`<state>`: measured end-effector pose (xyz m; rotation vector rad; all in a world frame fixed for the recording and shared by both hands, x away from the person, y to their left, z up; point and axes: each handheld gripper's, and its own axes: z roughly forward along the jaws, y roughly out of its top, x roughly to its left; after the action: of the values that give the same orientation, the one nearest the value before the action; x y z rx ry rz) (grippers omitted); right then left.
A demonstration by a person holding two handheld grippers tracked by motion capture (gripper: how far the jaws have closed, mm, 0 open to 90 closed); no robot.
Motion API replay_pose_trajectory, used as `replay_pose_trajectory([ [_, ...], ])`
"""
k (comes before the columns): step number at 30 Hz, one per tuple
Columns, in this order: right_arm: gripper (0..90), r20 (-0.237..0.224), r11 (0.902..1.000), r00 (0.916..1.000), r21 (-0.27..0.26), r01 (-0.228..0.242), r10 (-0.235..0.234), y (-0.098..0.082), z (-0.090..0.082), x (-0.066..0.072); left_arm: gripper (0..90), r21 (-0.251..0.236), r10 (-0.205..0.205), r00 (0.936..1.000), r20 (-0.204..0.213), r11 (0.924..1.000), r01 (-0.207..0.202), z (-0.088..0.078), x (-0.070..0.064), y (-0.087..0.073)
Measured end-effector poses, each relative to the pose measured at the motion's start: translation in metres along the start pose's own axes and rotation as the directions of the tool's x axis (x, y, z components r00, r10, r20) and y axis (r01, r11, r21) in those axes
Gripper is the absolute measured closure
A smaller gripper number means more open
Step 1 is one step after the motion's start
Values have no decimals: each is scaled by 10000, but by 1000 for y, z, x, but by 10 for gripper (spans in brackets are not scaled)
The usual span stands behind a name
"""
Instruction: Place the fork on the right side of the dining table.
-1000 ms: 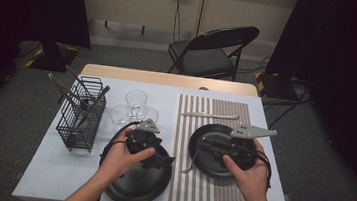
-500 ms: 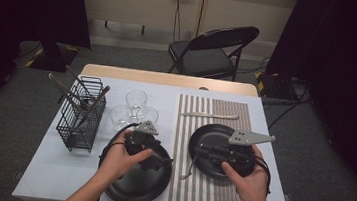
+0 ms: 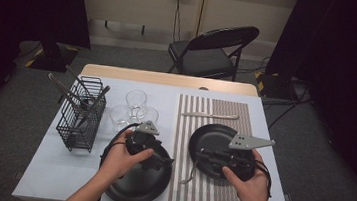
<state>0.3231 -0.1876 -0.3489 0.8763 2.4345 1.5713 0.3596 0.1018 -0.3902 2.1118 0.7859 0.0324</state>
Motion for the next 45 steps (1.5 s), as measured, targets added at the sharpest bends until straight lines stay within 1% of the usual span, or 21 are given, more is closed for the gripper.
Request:
replay_pose_trajectory([
  [7,784,-101,9999,9999,-127,-88,87,-5,-5,-1,192,92,29,10000,-19,10000,-28,1,0,0],
  [9,783,-87,9999,9999,-158,-52,50,-7,-6,-1,192,40,18,10000,46,10000,-19,2,0,0],
  [10,783,-74,9999,10000,-149,-35,34,-7,-7,-1,192,55,37,10000,8,10000,-37,3,1,0],
  [12,781,-153,9999,9999,-152,-30,28,-9,-9,0,193,187,57,10000,-3,9998,-57,3,0,0],
  [13,781,-216,9999,9998,-151,2,-5,-10,-10,0,194,143,36,10000,25,9999,-36,4,0,0],
  [15,781,-175,9999,9998,-147,-5,2,-12,-12,-1,193,144,46,10000,51,9999,-46,5,0,0],
  [17,781,-187,9998,9998,-160,-86,83,-14,-15,-2,194,180,101,9999,18,9998,-101,6,-1,1],
  [18,780,-186,9998,9998,-163,-116,113,-15,-16,-2,194,153,96,9999,66,9998,-97,6,-1,2],
  [19,780,-174,9998,9998,-150,-128,125,-16,-18,-2,194,115,69,10000,21,9999,-69,6,-1,2],
  [20,780,-197,9998,9997,-158,-121,117,-17,-18,-3,194,127,115,9999,74,9999,-116,7,-1,3],
  [21,780,-134,9998,9998,-150,-145,143,-18,-20,-3,194,156,120,9999,25,9998,-120,7,-1,3],
  [28,777,-94,9997,9997,-131,-206,205,-25,-28,-4,195,173,231,9997,119,9996,-233,12,-4,5],
  [31,773,17,9997,9998,-118,-216,216,-28,-31,-4,195,188,210,9996,205,9996,-214,13,-4,6],
  [36,771,89,9993,9993,-136,-353,355,-32,-34,-7,195,290,260,9995,165,9992,-264,14,-4,7],
  [39,769,116,9993,9992,-104,-372,373,-34,-35,-8,196,263,275,9995,170,9993,-279,14,-4,7],
  [41,768,157,9993,9992,-89,-354,355,-34,-36,-9,196,334,301,9994,183,9990,-307,15,-4,8],
  [43,767,182,9991,9990,-93,-405,407,-35,-37,-9,196,253,254,9995,207,9993,-259,16,-4,7],
  [45,765,180,9991,9990,-94,-419,421,-36,-37,-9,197,324,290,9994,197,9990,-296,16,-4,7],
])
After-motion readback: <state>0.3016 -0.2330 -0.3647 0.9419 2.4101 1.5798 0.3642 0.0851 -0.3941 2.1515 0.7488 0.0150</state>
